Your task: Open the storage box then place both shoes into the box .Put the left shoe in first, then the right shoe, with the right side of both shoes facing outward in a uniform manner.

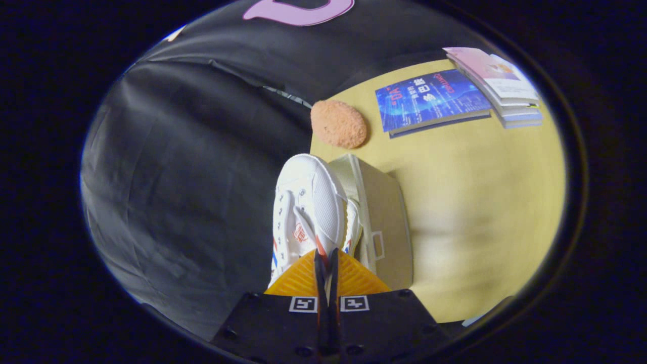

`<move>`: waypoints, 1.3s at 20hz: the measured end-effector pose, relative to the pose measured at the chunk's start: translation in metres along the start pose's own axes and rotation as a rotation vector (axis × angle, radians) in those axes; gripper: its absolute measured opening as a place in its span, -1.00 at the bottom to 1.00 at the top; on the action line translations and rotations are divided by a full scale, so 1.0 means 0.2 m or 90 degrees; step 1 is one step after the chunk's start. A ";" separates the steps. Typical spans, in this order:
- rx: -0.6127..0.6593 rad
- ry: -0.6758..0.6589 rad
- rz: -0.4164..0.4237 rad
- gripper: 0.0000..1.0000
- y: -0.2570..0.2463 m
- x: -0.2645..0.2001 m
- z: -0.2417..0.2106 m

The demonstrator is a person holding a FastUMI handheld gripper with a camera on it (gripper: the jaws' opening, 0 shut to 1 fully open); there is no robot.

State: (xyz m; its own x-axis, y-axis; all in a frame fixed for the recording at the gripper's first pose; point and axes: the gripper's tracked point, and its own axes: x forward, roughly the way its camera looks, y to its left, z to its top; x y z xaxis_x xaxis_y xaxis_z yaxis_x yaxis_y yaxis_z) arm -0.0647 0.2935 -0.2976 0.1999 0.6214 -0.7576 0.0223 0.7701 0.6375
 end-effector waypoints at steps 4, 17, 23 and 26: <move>-0.025 0.015 -0.045 -0.96 -0.05 0.13 -0.06; -0.009 -0.038 -0.068 -0.70 -0.06 0.16 0.03; -0.019 -0.038 -0.067 -0.70 -0.07 0.14 0.04; -0.022 -0.060 -0.059 -0.70 -0.07 0.08 0.09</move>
State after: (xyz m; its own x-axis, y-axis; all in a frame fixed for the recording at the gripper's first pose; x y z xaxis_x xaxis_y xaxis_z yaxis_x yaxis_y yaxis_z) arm -0.0444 0.2897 -0.3163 0.2890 0.5321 -0.7958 0.0118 0.8293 0.5587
